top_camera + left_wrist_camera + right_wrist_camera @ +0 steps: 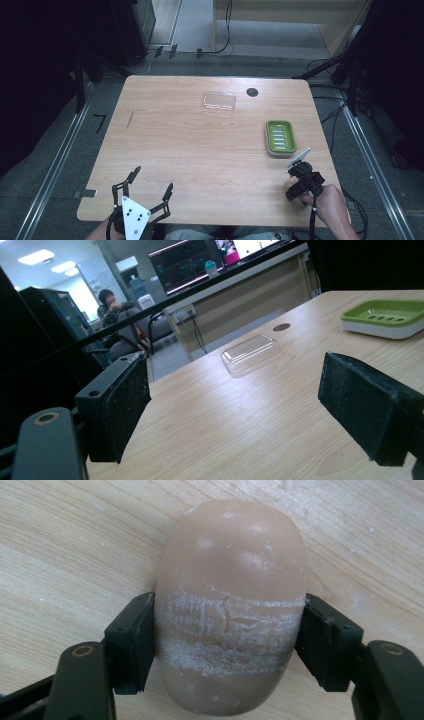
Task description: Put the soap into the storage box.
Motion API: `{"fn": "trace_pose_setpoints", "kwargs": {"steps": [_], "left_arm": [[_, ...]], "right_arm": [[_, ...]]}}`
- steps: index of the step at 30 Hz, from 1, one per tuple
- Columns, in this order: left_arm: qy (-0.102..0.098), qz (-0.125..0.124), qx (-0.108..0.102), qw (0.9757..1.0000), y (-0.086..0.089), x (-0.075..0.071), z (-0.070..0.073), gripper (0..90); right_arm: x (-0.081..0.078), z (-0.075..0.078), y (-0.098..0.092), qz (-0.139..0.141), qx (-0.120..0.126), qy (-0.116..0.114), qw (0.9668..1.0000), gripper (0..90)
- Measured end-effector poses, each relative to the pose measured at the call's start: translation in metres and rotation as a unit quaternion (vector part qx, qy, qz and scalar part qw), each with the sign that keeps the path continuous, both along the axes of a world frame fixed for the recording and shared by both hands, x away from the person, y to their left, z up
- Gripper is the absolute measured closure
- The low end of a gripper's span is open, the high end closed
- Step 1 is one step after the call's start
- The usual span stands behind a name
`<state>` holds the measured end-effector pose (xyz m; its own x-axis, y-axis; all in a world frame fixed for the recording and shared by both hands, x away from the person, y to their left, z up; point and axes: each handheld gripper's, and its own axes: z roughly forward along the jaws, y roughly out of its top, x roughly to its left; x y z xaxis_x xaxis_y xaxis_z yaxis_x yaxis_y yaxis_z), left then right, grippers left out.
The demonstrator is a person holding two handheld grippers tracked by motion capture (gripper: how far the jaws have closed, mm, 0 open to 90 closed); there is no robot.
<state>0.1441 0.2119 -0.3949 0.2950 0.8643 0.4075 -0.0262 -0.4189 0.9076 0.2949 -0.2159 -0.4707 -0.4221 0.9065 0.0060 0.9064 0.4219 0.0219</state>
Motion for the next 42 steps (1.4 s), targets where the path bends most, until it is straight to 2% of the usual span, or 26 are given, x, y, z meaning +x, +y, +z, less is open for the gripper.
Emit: {"fn": "trace_pose_setpoints", "kwargs": {"steps": [11,18,27,32,42], "left_arm": [[0.000,-0.001,0.001,1.0000,0.000,0.000,0.000,13.8],[0.000,-0.001,0.001,1.0000,0.000,0.000,0.000,13.8],[0.001,-0.001,0.002,1.0000,-0.001,0.000,0.000,13.8],[0.001,0.000,0.001,1.0000,-0.001,0.001,0.000,13.8],[0.000,0.001,-0.001,1.0000,-0.001,0.001,0.000,13.8]], "right_arm": [[0.000,0.001,-0.001,0.014,-0.002,0.004,0.9999,32.6],[0.000,0.006,-0.002,0.015,0.000,-0.001,0.9999,32.7],[0.001,0.008,-0.006,0.013,-0.007,0.005,0.9999,32.7],[0.004,0.008,-0.006,0.019,-0.022,0.007,0.9996,32.7],[0.012,0.017,-0.002,0.020,-0.013,0.001,0.9997,32.7]]}}
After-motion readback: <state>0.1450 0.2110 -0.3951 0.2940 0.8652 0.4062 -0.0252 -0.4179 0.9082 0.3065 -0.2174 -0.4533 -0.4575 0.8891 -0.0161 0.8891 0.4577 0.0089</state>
